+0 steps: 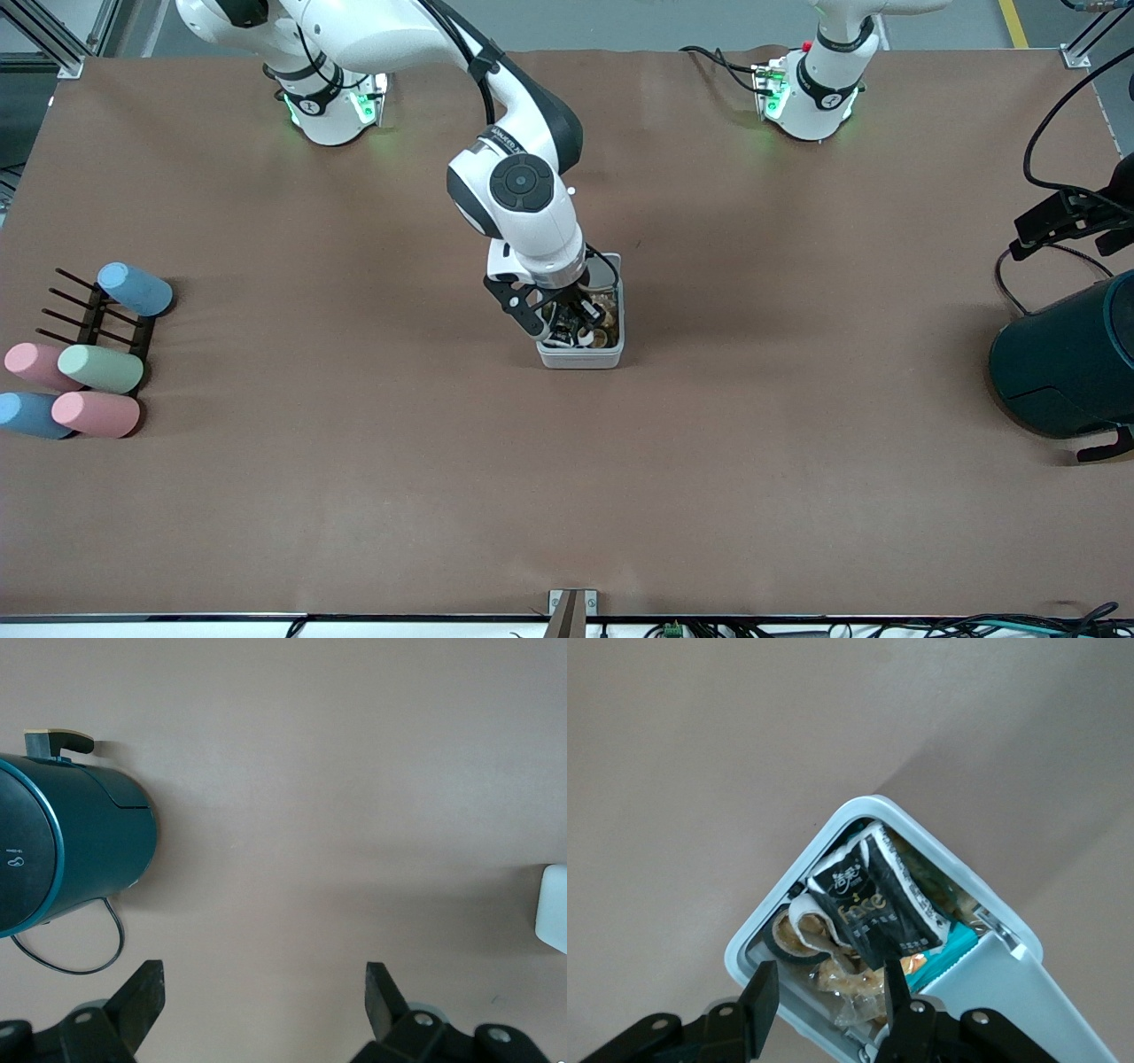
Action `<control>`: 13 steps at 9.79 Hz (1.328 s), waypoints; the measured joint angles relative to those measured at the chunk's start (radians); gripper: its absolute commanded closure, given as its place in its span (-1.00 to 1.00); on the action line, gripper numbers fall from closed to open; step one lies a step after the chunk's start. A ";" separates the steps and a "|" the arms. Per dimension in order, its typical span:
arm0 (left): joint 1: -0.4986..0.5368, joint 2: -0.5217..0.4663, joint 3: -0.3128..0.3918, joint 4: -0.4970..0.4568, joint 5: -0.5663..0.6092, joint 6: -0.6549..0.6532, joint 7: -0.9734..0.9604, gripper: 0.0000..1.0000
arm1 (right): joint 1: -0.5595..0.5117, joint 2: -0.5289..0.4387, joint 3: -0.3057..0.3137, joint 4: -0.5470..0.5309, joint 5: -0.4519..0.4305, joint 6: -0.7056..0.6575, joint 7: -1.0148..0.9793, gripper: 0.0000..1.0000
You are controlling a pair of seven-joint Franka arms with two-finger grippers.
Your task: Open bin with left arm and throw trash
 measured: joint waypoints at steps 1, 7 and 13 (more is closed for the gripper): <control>0.000 0.000 0.000 0.000 0.000 0.000 0.000 -1.00 | -0.014 -0.002 -0.004 0.009 0.000 -0.042 0.001 -0.12; 0.001 0.000 0.000 0.000 0.000 0.000 0.000 -1.00 | -0.331 -0.260 -0.011 0.057 0.036 -0.447 -0.248 -0.13; 0.010 0.001 0.001 -0.001 0.000 0.000 0.000 -1.00 | -0.700 -0.527 -0.016 0.051 0.076 -0.947 -1.270 -0.61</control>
